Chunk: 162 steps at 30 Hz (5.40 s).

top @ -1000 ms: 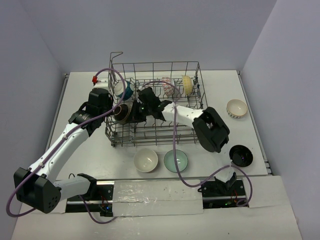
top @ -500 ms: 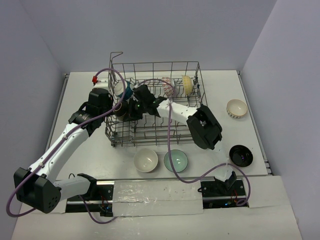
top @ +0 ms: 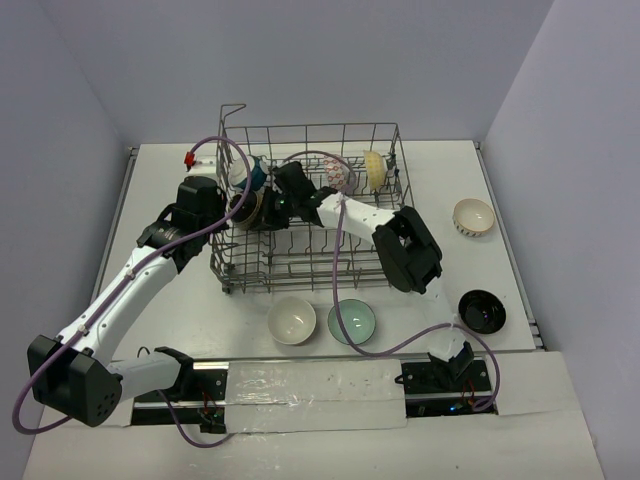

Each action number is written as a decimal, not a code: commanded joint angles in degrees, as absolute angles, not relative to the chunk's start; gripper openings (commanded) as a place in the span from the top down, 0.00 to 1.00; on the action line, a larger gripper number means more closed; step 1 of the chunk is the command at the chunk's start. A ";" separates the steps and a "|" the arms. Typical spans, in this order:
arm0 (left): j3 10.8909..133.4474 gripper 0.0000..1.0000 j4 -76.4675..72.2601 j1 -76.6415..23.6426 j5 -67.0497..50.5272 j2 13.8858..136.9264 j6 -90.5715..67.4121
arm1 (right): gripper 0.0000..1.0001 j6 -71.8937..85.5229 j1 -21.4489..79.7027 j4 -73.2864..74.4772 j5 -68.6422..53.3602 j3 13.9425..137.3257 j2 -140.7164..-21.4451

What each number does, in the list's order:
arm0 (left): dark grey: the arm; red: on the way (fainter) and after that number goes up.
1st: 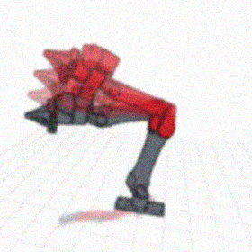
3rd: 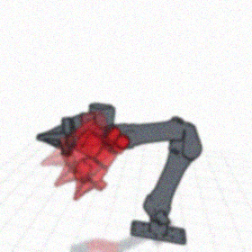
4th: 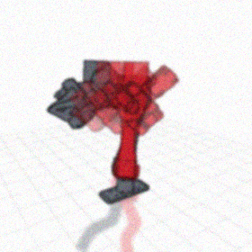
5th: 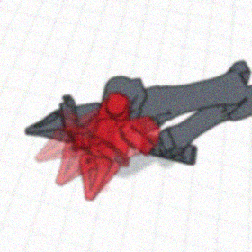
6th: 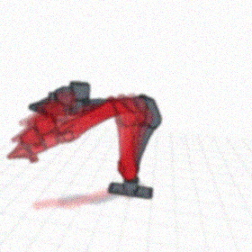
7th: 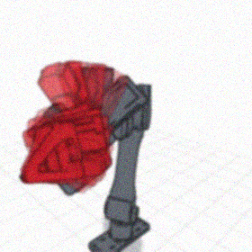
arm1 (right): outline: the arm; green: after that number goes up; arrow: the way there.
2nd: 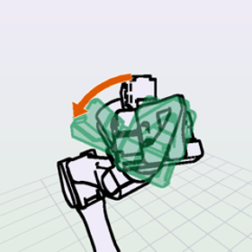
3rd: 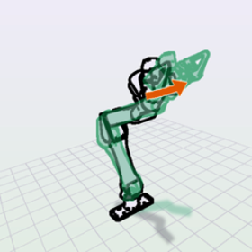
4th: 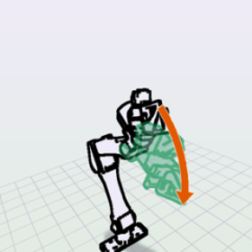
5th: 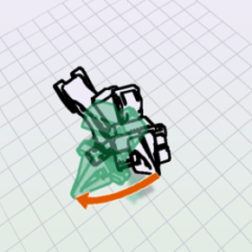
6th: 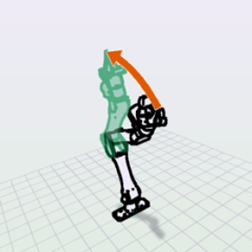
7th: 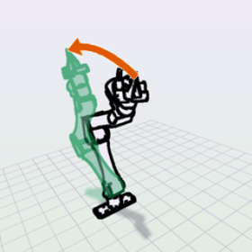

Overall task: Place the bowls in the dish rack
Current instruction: Move the bowl to the dish rack, then pick up the bowl from the corner of the board, then turn the bowl upside down over the dish rack.

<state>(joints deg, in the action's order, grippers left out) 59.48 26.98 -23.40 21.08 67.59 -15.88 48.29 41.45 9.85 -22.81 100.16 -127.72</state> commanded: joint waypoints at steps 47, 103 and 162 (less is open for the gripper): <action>59.06 1.00 30.15 -24.08 15.47 67.33 -14.77 | 0.78 40.42 40.52 47.74 36.74 86.79 -78.42; 58.71 1.00 29.62 -24.08 13.80 67.32 -14.68 | 0.70 11.69 73.83 15.29 -9.32 61.61 -94.48; 58.45 1.00 29.27 -24.08 14.15 66.97 -14.94 | 1.00 17.93 59.53 14.51 -10.01 83.85 -68.64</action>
